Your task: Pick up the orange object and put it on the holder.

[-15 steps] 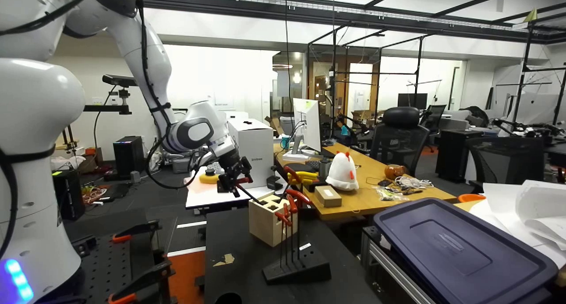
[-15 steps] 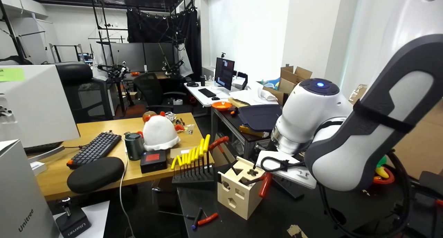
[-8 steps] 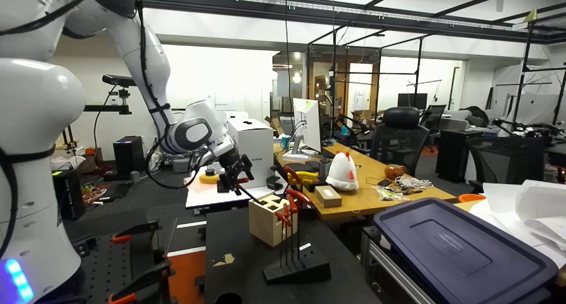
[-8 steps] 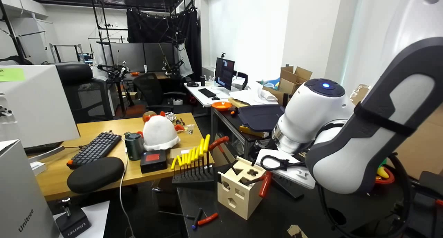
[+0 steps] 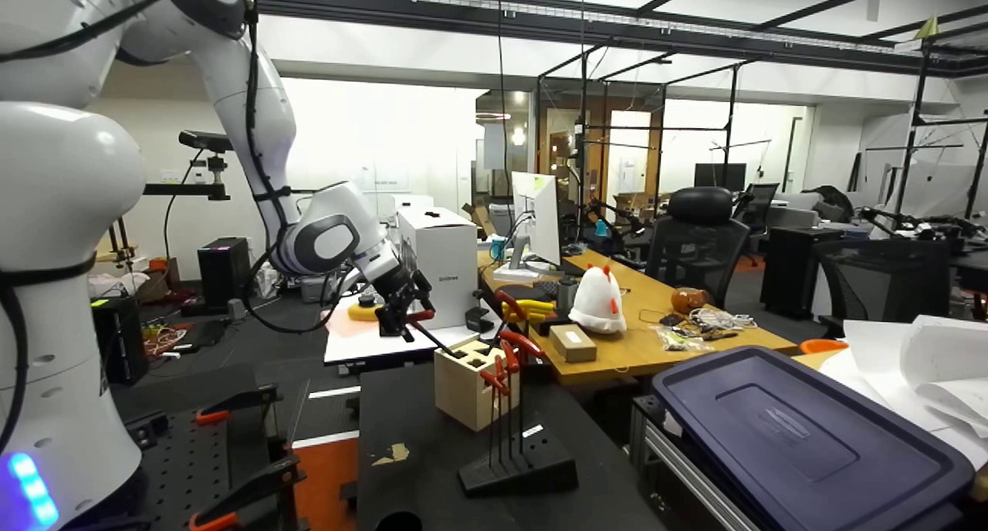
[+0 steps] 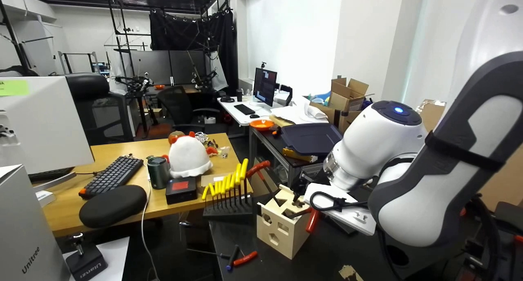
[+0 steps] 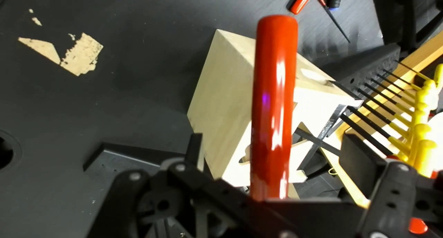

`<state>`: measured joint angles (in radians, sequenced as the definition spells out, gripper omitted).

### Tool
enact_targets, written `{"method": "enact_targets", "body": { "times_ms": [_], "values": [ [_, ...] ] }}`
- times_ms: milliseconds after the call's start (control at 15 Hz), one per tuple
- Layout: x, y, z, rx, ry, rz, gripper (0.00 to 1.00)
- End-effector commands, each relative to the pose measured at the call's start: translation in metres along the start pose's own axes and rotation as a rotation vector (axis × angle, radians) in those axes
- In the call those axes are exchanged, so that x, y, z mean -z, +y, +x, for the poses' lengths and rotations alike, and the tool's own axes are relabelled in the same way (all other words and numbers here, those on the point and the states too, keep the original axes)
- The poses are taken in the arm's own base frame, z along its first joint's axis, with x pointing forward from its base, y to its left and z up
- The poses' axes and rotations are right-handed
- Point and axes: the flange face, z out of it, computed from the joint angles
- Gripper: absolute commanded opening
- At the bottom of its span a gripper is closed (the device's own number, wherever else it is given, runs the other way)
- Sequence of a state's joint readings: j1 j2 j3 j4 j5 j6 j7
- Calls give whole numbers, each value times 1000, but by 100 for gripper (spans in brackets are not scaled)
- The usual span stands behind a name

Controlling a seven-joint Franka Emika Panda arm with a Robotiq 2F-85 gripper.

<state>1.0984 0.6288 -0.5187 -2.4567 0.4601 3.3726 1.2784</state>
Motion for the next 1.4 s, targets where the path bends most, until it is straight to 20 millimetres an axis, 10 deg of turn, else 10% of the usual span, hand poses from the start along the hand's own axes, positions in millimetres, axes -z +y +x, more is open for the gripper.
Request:
{"method": "enact_targets", "body": {
  "times_ms": [0,867,1333],
  "values": [
    [0,0,2,-5,-2,-1,100],
    [-2,-7,9,-2,30,0,100],
    [29,-26,-13,-16,63,30,100]
  ]
}}
